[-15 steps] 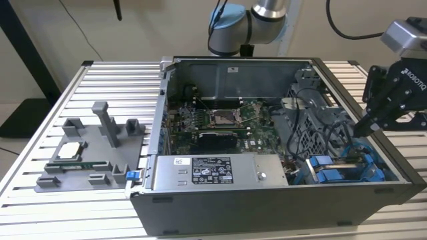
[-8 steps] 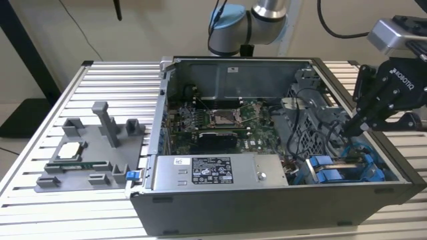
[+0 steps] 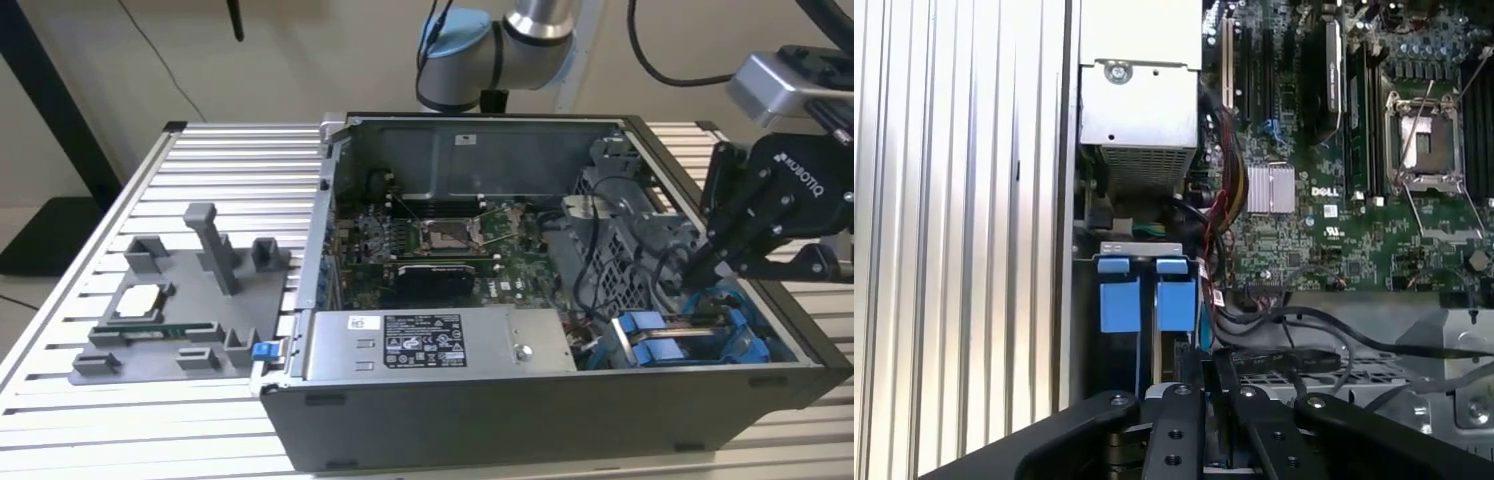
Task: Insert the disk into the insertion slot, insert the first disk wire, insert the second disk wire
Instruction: 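Insert the second disk wire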
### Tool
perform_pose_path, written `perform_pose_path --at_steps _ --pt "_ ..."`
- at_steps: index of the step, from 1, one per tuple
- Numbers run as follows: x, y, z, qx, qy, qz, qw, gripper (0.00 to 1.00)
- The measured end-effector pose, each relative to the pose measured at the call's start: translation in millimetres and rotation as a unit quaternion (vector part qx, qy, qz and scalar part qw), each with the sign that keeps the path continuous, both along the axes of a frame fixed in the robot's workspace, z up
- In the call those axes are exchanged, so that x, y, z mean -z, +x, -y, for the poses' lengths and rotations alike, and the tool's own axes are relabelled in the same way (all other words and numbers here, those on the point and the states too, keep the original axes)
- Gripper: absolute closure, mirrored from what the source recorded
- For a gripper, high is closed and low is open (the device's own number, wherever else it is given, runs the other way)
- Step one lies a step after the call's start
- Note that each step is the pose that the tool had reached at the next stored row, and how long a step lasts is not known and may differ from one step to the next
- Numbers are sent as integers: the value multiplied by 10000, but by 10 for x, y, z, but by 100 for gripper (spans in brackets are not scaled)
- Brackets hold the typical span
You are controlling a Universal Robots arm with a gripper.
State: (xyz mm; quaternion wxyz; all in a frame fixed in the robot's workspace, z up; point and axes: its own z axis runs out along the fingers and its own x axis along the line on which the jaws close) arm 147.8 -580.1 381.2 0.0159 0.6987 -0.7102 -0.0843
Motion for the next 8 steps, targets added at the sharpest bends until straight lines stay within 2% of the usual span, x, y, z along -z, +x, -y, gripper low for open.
perform_pose_path --at_steps 4,5,6,8 --pt "6 -75 86 0 0 9 10000 100" --pt "22 -99 115 0 2 57 10000 100" --pt "35 -115 126 0 9 149 9999 100" --pt "44 -129 127 0 19 248 9997 100"
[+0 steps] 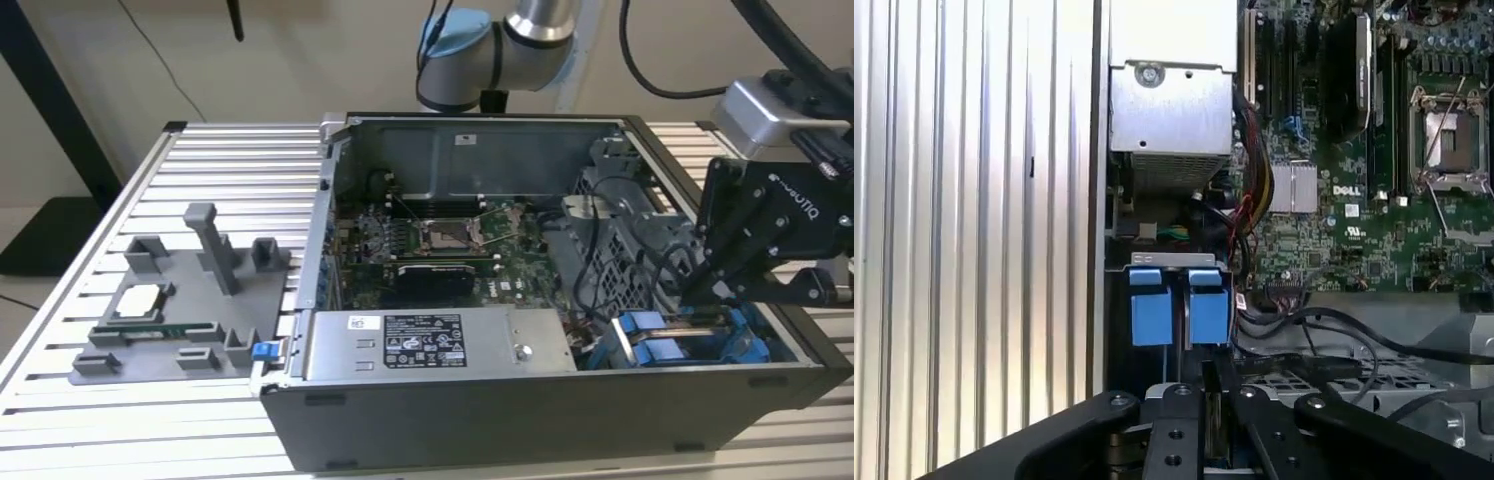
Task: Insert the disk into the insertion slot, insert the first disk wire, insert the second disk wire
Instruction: 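Insert the second disk wire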
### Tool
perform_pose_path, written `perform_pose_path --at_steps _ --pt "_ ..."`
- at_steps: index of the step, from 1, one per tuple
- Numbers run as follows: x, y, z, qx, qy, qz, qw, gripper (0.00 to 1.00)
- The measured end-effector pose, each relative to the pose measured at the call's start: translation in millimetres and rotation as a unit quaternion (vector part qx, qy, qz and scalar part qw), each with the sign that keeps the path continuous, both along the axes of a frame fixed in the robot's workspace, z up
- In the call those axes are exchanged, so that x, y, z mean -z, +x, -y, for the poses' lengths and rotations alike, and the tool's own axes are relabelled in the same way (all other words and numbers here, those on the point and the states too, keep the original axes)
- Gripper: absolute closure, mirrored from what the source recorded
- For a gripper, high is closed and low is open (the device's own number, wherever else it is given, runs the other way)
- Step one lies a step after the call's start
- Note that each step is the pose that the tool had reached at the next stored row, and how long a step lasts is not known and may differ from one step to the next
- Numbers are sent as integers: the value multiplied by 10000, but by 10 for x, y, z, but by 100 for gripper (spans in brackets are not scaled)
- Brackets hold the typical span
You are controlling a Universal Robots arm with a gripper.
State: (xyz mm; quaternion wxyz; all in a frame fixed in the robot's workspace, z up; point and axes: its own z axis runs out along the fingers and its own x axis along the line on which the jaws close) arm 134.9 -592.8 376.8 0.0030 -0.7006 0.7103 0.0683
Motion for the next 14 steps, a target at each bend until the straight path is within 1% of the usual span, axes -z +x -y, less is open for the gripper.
perform_pose_path --at_steps 1,4,5,9,11,12,14 --pt "6 -8 1 1 10 43 10000 100" --pt "17 -24 1 5 39 143 9999 100" --pt "18 -27 0 7 57 178 9998 100" --pt "36 -37 0 22 115 291 9995 100" --pt "47 -42 0 35 131 338 9993 100" --pt "54 -44 0 44 138 356 9993 100" --pt "78 -45 0 76 146 371 9992 100"
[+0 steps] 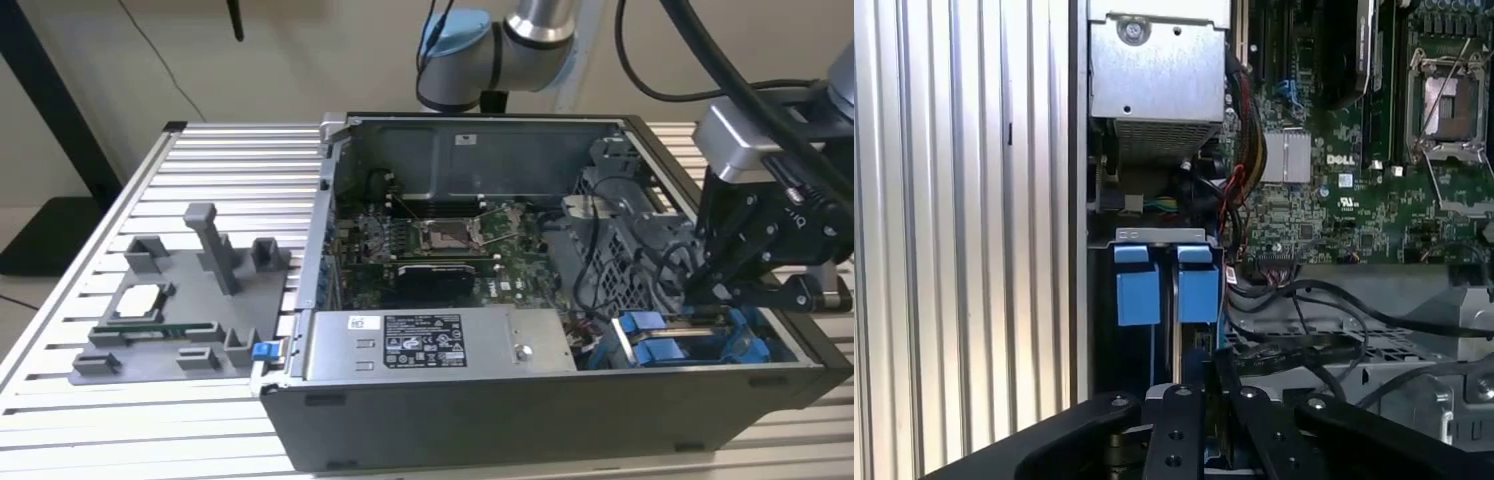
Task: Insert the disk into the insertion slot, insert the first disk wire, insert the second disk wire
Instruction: 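Insert the second disk wire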
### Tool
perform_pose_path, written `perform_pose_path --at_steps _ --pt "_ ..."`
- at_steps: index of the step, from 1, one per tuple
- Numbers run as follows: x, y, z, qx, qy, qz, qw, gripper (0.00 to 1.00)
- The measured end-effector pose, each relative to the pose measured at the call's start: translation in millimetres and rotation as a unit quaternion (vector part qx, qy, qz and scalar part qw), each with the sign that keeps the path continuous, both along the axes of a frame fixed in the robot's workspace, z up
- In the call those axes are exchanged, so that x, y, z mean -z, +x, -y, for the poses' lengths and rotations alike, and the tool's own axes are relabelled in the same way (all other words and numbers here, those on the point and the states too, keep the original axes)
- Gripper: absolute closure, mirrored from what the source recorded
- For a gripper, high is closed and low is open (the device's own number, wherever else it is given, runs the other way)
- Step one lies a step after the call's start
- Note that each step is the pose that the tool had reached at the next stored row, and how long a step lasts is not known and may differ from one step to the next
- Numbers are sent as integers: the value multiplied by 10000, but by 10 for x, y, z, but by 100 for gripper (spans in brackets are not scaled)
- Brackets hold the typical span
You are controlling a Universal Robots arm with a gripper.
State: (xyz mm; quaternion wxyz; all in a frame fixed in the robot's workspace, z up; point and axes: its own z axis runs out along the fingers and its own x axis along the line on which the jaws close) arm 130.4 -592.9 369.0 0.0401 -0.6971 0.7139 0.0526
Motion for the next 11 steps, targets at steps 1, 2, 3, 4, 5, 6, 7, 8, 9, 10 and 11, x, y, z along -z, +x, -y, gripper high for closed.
perform_pose_path --at_steps 1,2,3,4,5,6,7,8,9,10,11 --pt "12 0 0 21 2 3 10000 100" --pt "23 -1 0 42 4 5 10000 100" --pt "36 -2 0 66 9 8 10000 100" --pt "47 -2 0 88 13 11 10000 100" --pt "57 -2 0 108 18 13 9999 100" --pt "68 -3 0 127 25 16 9999 100" --pt "77 -3 0 139 35 20 9999 100" --pt "86 -3 0 146 48 24 9999 100" --pt "96 -3 0 150 65 28 9999 100" --pt "105 -3 0 153 84 31 9998 100" --pt "115 -3 0 156 110 35 9998 100"
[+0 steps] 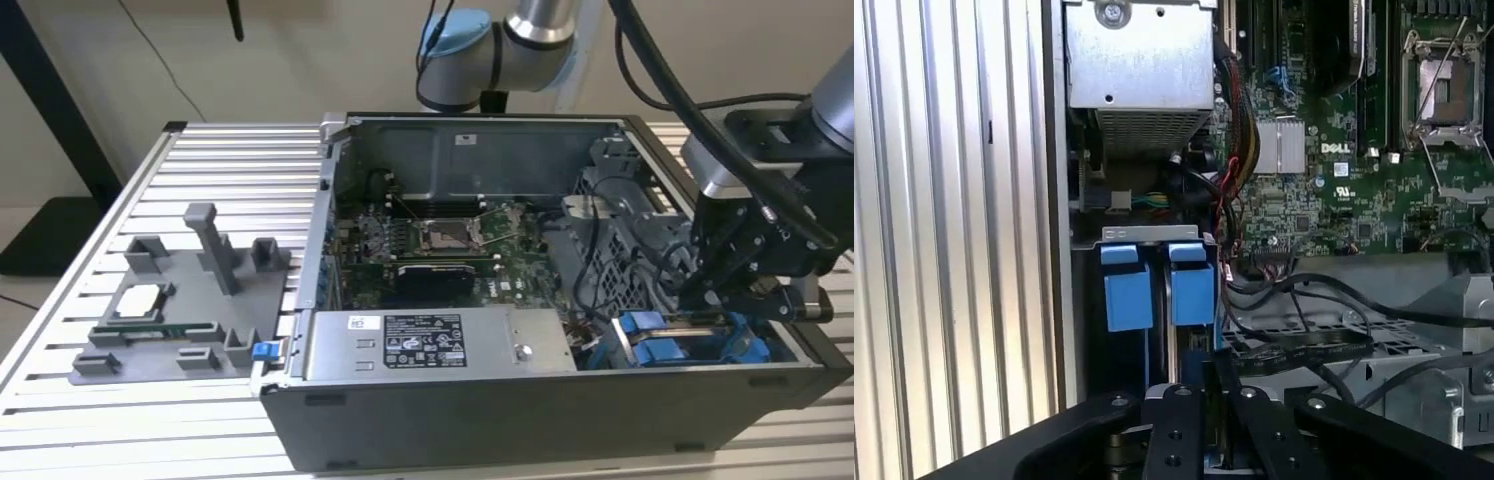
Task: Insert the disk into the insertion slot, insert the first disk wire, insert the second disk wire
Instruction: 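Insert the second disk wire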
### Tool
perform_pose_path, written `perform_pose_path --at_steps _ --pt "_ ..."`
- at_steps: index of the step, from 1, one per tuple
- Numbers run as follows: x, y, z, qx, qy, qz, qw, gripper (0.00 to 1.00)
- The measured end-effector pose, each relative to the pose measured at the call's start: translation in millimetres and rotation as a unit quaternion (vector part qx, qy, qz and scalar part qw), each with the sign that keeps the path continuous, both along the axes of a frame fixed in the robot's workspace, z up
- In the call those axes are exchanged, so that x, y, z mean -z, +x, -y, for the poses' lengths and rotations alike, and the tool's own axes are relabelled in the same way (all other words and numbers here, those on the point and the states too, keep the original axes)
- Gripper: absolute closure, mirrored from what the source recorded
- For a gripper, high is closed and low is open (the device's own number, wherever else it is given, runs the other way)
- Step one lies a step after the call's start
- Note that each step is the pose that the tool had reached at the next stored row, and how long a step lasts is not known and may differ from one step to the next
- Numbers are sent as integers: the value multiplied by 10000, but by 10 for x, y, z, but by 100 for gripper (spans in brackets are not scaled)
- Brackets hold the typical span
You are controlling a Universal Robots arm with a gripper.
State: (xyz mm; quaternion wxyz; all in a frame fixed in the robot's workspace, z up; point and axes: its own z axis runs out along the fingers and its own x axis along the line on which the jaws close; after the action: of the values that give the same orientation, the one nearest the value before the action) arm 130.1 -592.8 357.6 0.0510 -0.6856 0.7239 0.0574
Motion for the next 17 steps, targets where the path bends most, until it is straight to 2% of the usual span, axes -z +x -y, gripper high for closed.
perform_pose_path --at_steps 3,5,7,9,13,14,17 --pt "19 1 0 2 99 13 10000 100" --pt "35 4 0 2 127 22 9999 100" --pt "45 7 4 1 131 37 9999 100" --pt "49 7 11 1 131 75 9999 100" --pt "57 7 12 -1 132 223 9997 100" --pt "57 8 13 -1 131 236 9996 100" --pt "61 8 18 -2 131 237 9996 100"
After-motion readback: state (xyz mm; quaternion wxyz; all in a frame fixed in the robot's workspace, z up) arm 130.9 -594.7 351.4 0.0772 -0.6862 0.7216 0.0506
